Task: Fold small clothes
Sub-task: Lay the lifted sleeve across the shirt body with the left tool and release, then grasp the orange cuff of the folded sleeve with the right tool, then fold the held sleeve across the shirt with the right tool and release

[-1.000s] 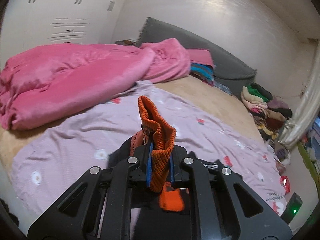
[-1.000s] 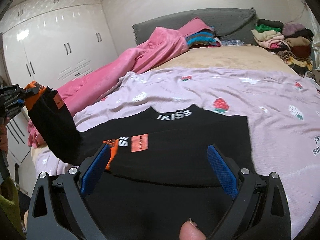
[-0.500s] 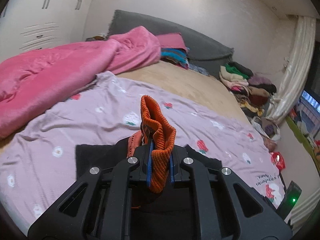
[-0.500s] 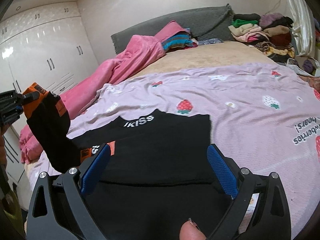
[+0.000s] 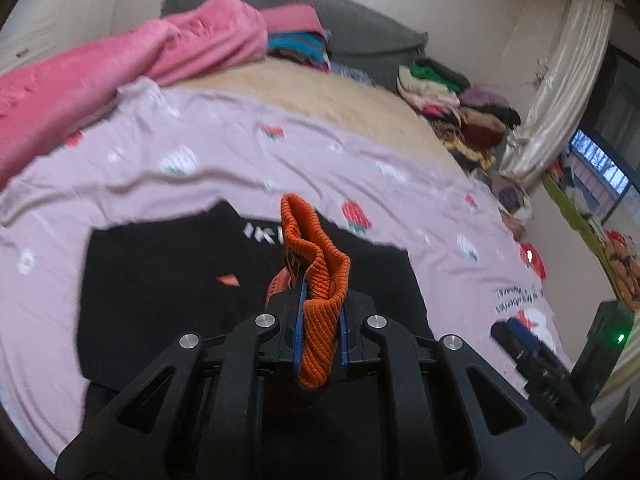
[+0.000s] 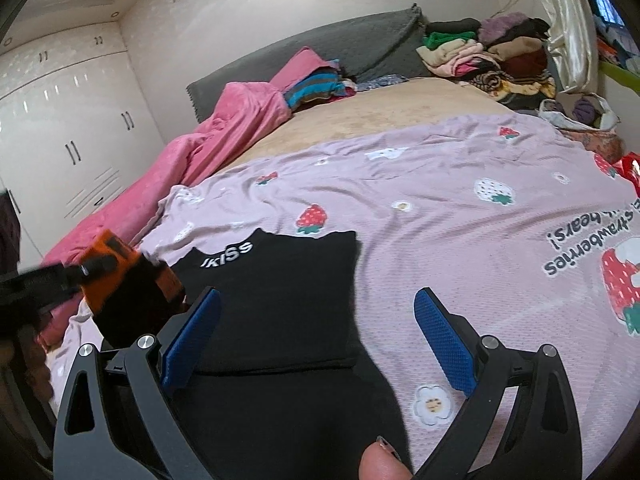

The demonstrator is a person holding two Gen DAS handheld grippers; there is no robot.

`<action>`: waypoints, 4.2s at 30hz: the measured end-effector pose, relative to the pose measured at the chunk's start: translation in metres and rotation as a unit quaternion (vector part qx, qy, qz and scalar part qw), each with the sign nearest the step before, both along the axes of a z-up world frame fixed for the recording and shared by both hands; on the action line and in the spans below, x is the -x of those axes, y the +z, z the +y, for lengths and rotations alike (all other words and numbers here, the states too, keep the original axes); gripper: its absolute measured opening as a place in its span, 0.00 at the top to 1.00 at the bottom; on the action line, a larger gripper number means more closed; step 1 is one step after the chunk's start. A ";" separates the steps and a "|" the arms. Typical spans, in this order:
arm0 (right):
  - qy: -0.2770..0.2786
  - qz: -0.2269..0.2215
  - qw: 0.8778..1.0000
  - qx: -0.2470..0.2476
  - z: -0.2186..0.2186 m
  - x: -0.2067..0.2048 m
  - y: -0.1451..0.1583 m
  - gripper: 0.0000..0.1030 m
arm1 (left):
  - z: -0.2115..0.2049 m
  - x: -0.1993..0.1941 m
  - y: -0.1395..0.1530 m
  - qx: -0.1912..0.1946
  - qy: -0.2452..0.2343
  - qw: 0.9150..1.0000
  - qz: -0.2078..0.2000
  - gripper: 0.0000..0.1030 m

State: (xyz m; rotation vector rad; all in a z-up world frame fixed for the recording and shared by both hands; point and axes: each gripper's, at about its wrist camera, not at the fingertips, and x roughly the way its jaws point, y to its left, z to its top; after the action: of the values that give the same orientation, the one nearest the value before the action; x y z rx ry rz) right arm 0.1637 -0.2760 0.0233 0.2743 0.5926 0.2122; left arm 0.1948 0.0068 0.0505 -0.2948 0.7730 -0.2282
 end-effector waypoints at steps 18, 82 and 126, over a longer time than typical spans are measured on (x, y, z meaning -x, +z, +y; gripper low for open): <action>-0.001 0.037 0.999 0.006 0.005 -0.020 -0.016 0.06 | -0.033 0.001 -0.055 -0.010 -0.116 0.992 0.048 0.34; 0.185 0.049 0.971 0.146 0.148 -0.053 -0.033 0.73 | 0.076 -0.010 -0.090 -0.108 0.022 0.989 0.099 0.56; 0.128 0.020 0.986 0.105 0.100 -0.018 -0.005 0.09 | 0.071 0.039 -0.042 -0.083 0.069 0.994 0.036 0.09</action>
State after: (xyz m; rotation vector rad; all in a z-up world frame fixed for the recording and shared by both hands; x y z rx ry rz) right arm 0.1814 -0.1757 0.0183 -0.0017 0.6843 0.3894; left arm 0.1562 0.0773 0.0089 -0.1999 0.8345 -0.0222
